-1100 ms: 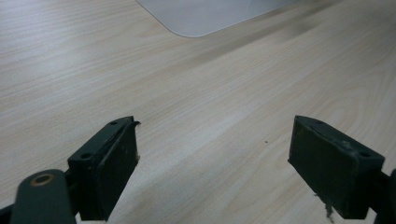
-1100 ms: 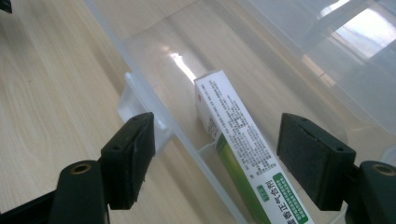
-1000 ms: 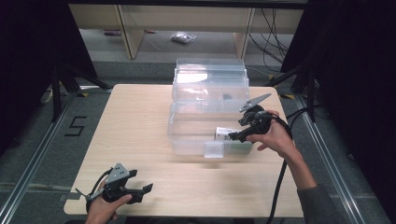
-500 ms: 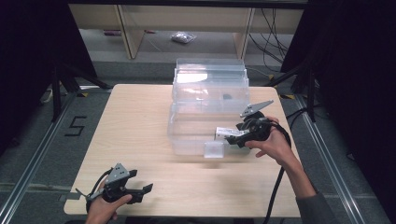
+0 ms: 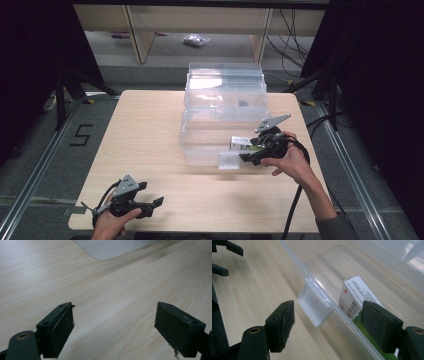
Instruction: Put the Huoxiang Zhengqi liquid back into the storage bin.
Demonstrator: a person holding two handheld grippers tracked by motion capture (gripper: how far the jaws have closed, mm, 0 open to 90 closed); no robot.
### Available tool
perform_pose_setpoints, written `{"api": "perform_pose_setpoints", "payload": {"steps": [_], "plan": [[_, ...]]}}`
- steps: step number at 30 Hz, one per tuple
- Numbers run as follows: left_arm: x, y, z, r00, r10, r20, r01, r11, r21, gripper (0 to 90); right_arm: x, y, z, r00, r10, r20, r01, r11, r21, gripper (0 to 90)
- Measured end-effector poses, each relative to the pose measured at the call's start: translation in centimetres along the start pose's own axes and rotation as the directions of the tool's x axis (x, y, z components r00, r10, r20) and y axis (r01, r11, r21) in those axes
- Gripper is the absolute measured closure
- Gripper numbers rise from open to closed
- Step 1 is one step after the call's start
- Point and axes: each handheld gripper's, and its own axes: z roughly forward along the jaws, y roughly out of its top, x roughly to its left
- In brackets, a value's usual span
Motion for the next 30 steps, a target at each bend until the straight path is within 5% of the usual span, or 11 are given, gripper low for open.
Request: {"api": "perform_pose_setpoints", "payload": {"steps": [8,14,15,30], "plan": [[0.0,0.0,0.0,1.0,0.001,-0.001,-0.001,1.0,-0.002,14.9,0.6,-0.4,0.3,0.9999,-0.016,-0.006,0.016,0.999,-0.041,28.0],[0.0,0.0,0.0,1.0,0.002,-0.001,-0.002,1.0,0.0,14.9,1.3,-0.7,0.2,0.9999,-0.004,-0.017,0.003,1.0,-0.024,27.4],[0.0,0.0,0.0,1.0,0.003,0.0,-0.003,1.0,0.001,14.9,1.1,-0.8,0.3,0.999,-0.04,-0.02,0.039,0.999,-0.038,27.4],[0.0,0.0,0.1,1.0,0.0,-0.001,0.0,1.0,-0.01,14.9,2.4,-2.1,0.5,0.9987,-0.029,-0.041,0.026,0.997,-0.074,26.3]]}}
